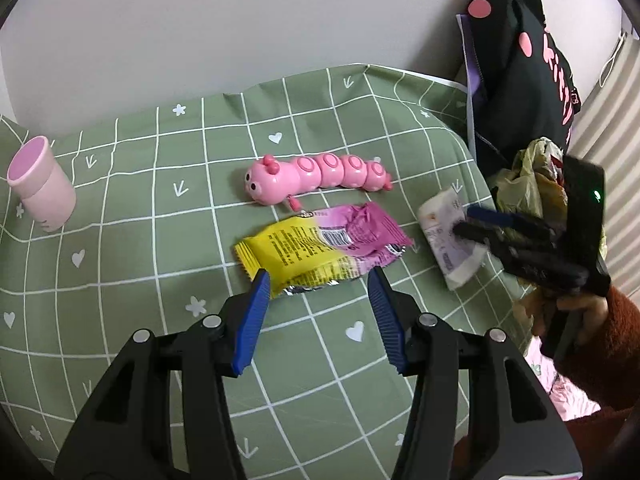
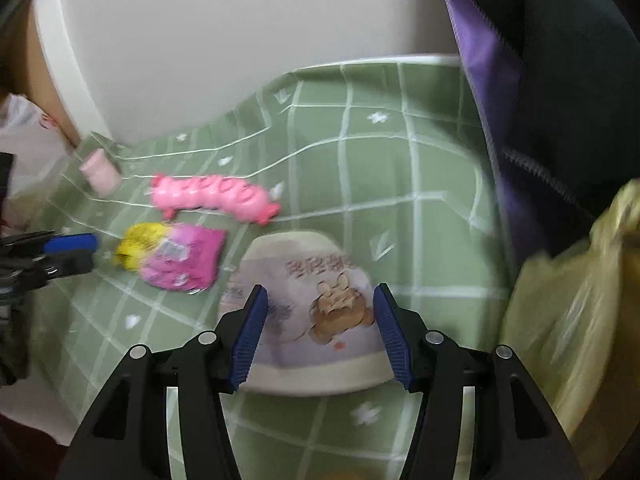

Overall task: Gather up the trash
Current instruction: 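Grasp the white-purple cup package with the right tool while the left tool approaches the pink-yellow wrapper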

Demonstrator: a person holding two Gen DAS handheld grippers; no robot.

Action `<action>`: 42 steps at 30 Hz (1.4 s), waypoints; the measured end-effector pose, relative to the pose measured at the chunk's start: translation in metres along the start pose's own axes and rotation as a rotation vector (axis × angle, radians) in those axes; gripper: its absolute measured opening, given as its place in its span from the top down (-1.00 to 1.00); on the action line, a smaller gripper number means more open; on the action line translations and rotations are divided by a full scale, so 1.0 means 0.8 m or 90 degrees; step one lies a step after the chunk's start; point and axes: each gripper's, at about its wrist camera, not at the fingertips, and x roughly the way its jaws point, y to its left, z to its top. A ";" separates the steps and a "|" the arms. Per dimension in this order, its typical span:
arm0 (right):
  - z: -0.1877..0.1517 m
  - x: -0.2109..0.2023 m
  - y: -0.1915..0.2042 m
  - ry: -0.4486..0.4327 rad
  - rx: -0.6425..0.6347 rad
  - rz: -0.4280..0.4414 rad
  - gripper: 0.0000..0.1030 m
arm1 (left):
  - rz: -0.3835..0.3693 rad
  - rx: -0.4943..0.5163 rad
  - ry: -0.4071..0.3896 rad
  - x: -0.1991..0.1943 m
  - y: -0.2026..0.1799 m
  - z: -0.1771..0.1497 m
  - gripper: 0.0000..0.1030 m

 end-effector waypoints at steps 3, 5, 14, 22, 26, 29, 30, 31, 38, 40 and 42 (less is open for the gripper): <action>-0.019 -0.008 0.013 0.000 -0.007 0.012 -0.01 | -0.005 0.007 -0.004 0.005 0.000 0.006 0.06; -0.031 -0.016 0.020 -0.001 -0.012 0.014 -0.01 | -0.010 0.016 -0.005 0.011 0.000 0.013 0.06; -0.060 -0.043 0.020 0.012 0.036 0.010 -0.01 | 0.016 0.044 -0.007 0.054 0.016 0.044 0.06; -0.059 -0.033 0.000 -0.016 0.116 0.023 -0.01 | -0.074 0.033 0.066 0.044 -0.005 -0.014 0.06; -0.048 -0.036 0.021 -0.047 0.065 0.023 -0.01 | -0.121 0.023 0.086 0.025 -0.012 -0.039 0.06; -0.037 -0.038 0.039 -0.060 0.004 0.034 -0.01 | -0.084 0.007 0.062 0.006 0.002 -0.038 0.06; -0.033 -0.034 0.041 -0.055 -0.010 0.031 -0.01 | -0.069 -0.006 0.049 -0.002 0.010 -0.035 0.06; -0.028 -0.027 0.041 -0.046 -0.021 0.025 -0.01 | -0.061 -0.018 0.038 -0.008 0.017 -0.031 0.06; -0.018 0.021 0.023 0.037 0.026 0.132 -0.21 | -0.041 -0.049 0.002 -0.031 0.031 -0.017 0.06; -0.019 0.021 0.030 0.038 0.008 0.120 -0.21 | -0.037 -0.046 0.008 -0.030 0.031 -0.020 0.06; -0.020 0.020 0.034 0.046 0.002 0.108 -0.19 | -0.034 -0.044 0.014 -0.027 0.029 -0.023 0.06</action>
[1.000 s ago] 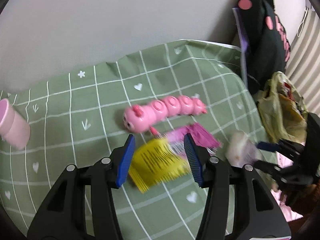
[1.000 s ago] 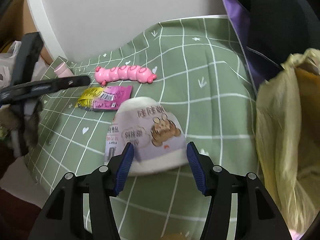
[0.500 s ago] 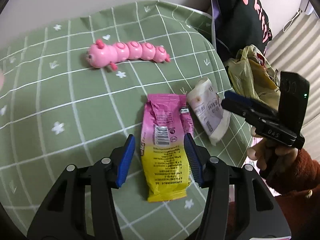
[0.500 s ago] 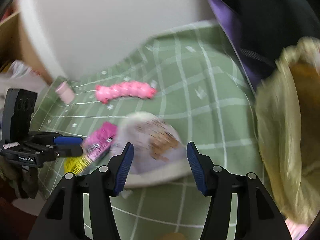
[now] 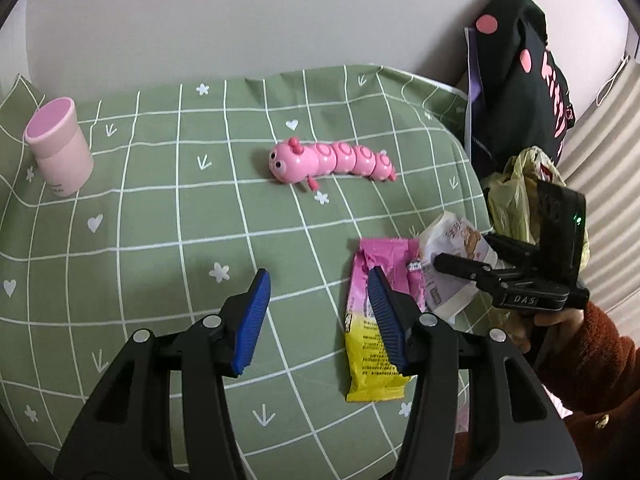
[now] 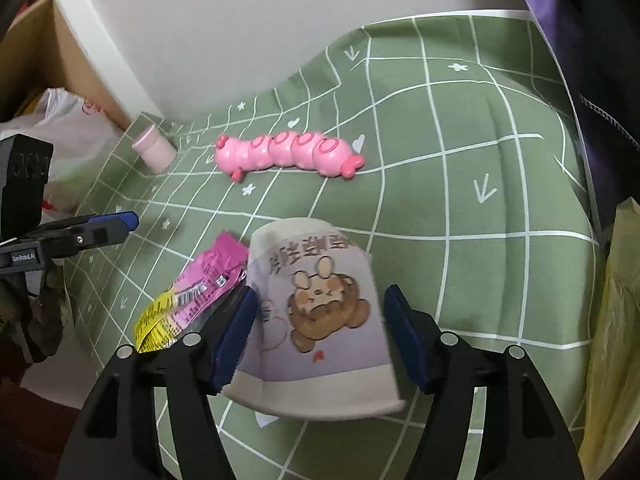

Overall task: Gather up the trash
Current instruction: 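Grasp the white-purple cup package with the right tool while the left tool approaches the pink-yellow wrapper, then grasp the pink-yellow wrapper with the left tool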

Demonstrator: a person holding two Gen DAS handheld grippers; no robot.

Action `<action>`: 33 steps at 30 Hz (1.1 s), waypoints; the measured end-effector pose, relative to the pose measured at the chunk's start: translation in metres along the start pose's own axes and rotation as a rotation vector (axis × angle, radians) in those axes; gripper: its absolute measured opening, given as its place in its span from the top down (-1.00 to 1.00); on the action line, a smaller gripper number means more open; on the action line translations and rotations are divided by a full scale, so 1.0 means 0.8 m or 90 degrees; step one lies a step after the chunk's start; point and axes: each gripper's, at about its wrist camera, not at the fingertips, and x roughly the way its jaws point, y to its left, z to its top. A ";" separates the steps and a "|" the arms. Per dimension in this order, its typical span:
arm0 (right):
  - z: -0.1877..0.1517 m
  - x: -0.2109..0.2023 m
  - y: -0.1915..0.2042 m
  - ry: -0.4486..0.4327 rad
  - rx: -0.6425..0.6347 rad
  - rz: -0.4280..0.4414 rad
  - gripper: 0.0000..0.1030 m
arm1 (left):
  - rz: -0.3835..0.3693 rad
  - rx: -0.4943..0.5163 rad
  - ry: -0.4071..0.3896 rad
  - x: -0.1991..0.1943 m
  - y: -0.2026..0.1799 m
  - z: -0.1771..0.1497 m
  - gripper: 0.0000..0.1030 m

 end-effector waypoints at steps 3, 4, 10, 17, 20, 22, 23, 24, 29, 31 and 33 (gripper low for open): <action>-0.003 -0.010 0.005 -0.009 -0.008 -0.023 0.07 | -0.008 0.001 0.007 0.007 -0.007 -0.007 0.06; -0.004 -0.017 0.008 -0.015 -0.014 -0.025 0.20 | -0.013 0.004 0.011 0.010 -0.011 -0.009 0.06; -0.008 -0.069 0.011 -0.062 -0.007 -0.037 0.68 | -0.031 0.013 0.055 0.032 -0.032 -0.024 0.06; -0.010 -0.097 0.014 -0.083 -0.026 -0.091 0.68 | 0.025 0.067 0.085 0.051 -0.065 -0.044 0.06; -0.016 -0.098 0.011 -0.076 -0.023 -0.096 0.68 | 0.050 0.072 0.089 0.056 -0.071 -0.042 0.06; -0.020 -0.100 0.009 -0.074 -0.021 -0.098 0.68 | 0.052 0.065 0.093 0.059 -0.073 -0.039 0.08; -0.022 -0.102 0.010 -0.074 -0.021 -0.100 0.68 | 0.047 0.064 0.097 0.060 -0.075 -0.039 0.14; -0.023 -0.105 0.009 -0.076 -0.022 -0.101 0.68 | 0.039 0.064 0.102 0.061 -0.078 -0.039 0.19; -0.021 -0.127 0.008 -0.101 -0.029 -0.120 0.68 | 0.003 0.067 0.092 0.055 -0.087 -0.033 0.19; -0.022 -0.137 0.009 -0.111 -0.039 -0.132 0.68 | -0.014 0.104 0.071 0.045 -0.092 -0.037 0.19; -0.024 -0.145 0.008 -0.118 -0.040 -0.131 0.68 | 0.011 0.169 0.049 0.036 -0.100 -0.052 0.16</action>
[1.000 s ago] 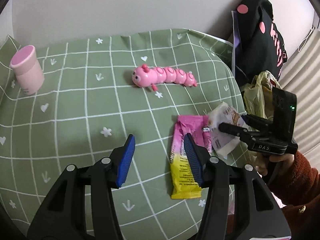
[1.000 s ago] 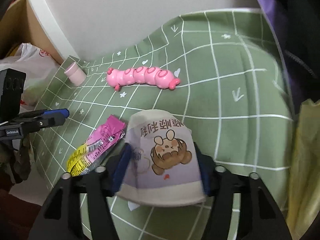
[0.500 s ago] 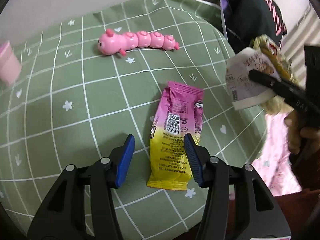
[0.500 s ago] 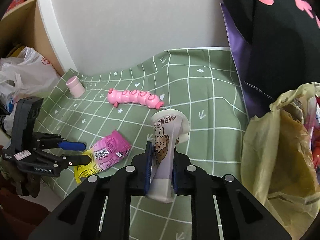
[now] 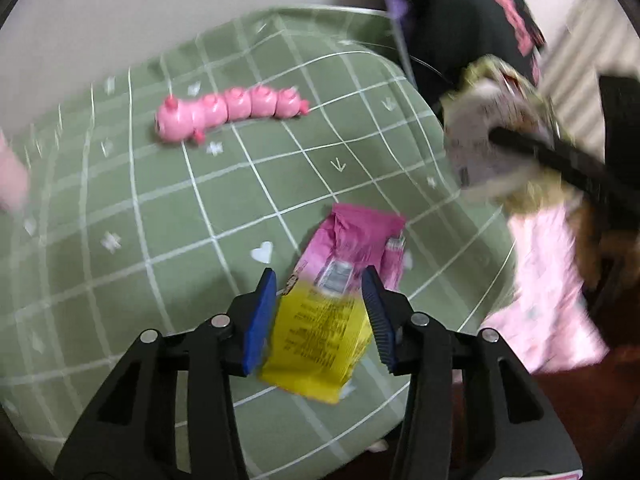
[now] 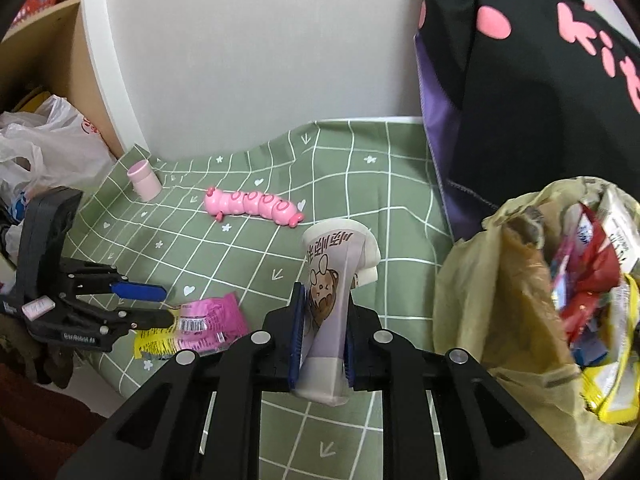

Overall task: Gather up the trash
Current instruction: 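Grasp the pink-yellow wrapper with the left tool, then carry the pink-yellow wrapper and white-purple package over the yellow bin with both tools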

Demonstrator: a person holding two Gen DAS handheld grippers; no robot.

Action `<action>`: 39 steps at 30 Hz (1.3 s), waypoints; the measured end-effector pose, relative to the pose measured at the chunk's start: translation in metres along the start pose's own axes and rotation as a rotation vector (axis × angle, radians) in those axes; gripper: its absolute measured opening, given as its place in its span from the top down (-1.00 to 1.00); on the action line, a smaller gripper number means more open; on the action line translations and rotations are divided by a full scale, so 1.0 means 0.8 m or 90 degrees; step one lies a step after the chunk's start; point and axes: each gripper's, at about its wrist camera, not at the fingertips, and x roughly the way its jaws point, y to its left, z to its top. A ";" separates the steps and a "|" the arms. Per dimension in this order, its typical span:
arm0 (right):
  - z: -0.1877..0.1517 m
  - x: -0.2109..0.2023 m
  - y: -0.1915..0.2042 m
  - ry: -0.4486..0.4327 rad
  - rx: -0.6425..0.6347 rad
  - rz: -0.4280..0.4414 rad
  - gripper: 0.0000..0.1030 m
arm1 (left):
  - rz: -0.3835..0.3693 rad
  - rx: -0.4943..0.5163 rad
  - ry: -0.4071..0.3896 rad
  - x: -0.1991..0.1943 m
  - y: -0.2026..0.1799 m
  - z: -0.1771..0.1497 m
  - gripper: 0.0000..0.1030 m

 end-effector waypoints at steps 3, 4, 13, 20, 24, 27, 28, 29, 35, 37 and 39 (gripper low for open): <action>-0.005 -0.006 -0.004 -0.004 0.007 0.004 0.68 | 0.021 0.062 0.013 0.008 -0.012 -0.021 0.15; -0.007 -0.006 -0.005 -0.002 0.010 0.003 0.68 | 0.035 0.067 0.020 0.012 -0.014 -0.024 0.15; -0.018 -0.025 -0.005 -0.030 0.020 -0.002 0.68 | 0.038 0.016 0.008 0.012 -0.008 -0.017 0.53; -0.016 -0.063 -0.008 -0.078 0.023 -0.025 0.68 | 0.055 0.029 -0.067 -0.024 -0.021 0.026 0.62; -0.004 -0.086 -0.014 -0.106 0.014 -0.051 0.68 | 0.086 0.072 -0.125 -0.048 -0.046 0.078 0.60; 0.007 -0.108 -0.019 -0.134 0.006 -0.073 0.68 | 0.074 0.096 -0.166 -0.063 -0.068 0.120 0.59; 0.011 -0.115 -0.021 -0.142 0.005 -0.079 0.68 | 0.068 0.104 -0.178 -0.067 -0.075 0.132 0.59; 0.014 -0.124 -0.025 -0.153 0.005 -0.086 0.68 | 0.060 0.112 -0.189 -0.070 -0.084 0.145 0.58; 0.029 -0.184 -0.067 -0.207 0.025 -0.156 0.68 | 0.005 0.167 -0.200 -0.057 -0.164 0.210 0.57; 0.028 -0.202 -0.089 -0.217 0.044 -0.181 0.68 | -0.012 0.183 -0.191 -0.048 -0.186 0.221 0.57; 0.025 -0.217 -0.109 -0.221 0.061 -0.198 0.68 | -0.027 0.203 -0.184 -0.035 -0.215 0.226 0.57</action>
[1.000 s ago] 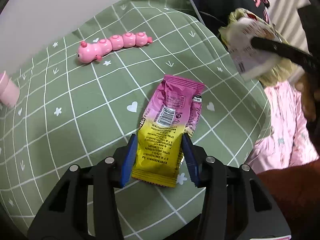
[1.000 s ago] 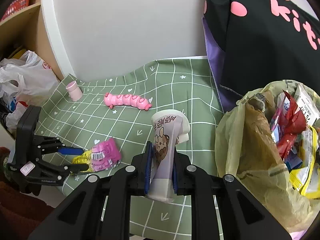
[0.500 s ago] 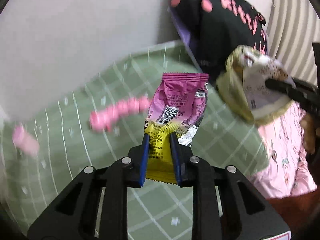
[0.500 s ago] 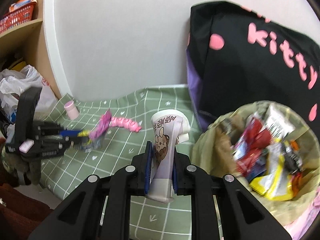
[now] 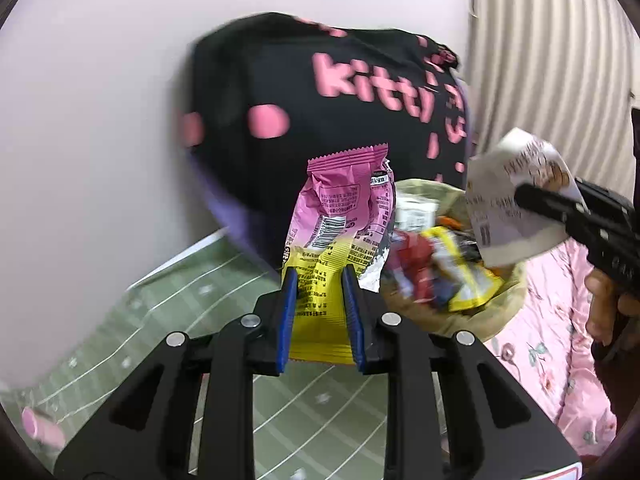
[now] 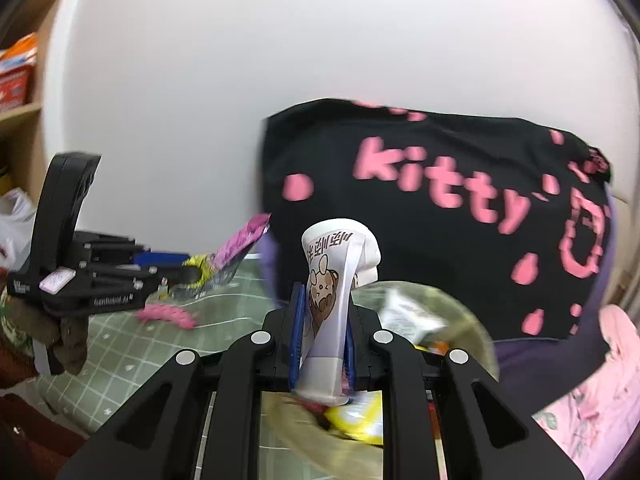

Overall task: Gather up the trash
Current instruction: 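Carry the pink-yellow wrapper and white-purple package over the yellow bin with both tools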

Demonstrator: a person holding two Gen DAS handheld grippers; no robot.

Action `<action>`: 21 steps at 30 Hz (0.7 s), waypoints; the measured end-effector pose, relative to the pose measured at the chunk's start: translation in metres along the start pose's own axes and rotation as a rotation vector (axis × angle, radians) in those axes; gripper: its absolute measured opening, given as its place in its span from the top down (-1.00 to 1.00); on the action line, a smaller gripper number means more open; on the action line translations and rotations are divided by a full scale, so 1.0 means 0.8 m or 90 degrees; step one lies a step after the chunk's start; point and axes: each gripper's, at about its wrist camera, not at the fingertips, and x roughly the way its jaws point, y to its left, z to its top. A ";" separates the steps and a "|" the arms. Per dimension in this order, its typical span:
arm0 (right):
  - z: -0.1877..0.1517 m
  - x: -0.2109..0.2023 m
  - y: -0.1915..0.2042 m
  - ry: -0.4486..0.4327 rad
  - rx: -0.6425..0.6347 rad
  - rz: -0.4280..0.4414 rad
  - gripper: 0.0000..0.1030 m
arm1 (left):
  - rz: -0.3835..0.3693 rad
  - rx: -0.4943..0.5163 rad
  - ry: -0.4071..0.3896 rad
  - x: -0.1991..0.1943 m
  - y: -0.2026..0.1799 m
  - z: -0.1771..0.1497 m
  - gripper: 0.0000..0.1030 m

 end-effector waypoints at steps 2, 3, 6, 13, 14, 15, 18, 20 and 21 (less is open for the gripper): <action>-0.002 -0.007 -0.025 0.002 0.016 -0.018 0.68 | -0.023 0.010 0.007 0.017 -0.019 0.008 0.57; -0.003 -0.010 -0.037 0.003 0.024 -0.027 0.68 | -0.031 0.012 0.011 0.022 -0.027 0.008 0.57; -0.008 -0.017 -0.063 0.003 0.039 -0.042 0.68 | -0.058 0.017 0.027 0.045 -0.045 0.015 0.57; -0.020 -0.002 -0.107 0.031 0.080 -0.024 0.68 | -0.119 0.022 0.089 0.108 -0.081 0.028 0.57; -0.022 0.010 -0.108 0.050 0.079 -0.019 0.68 | -0.122 0.023 0.101 0.118 -0.084 0.027 0.57; -0.027 0.027 -0.109 0.077 0.071 -0.016 0.68 | -0.122 0.028 0.122 0.134 -0.089 0.025 0.57; -0.040 0.065 -0.109 0.137 0.061 -0.004 0.68 | -0.114 0.039 0.156 0.164 -0.098 0.019 0.57; -0.048 0.088 -0.109 0.166 0.057 0.004 0.68 | -0.112 0.042 0.167 0.177 -0.101 0.017 0.57; -0.051 0.097 -0.110 0.174 0.056 0.002 0.68 | -0.112 0.042 0.174 0.184 -0.101 0.016 0.57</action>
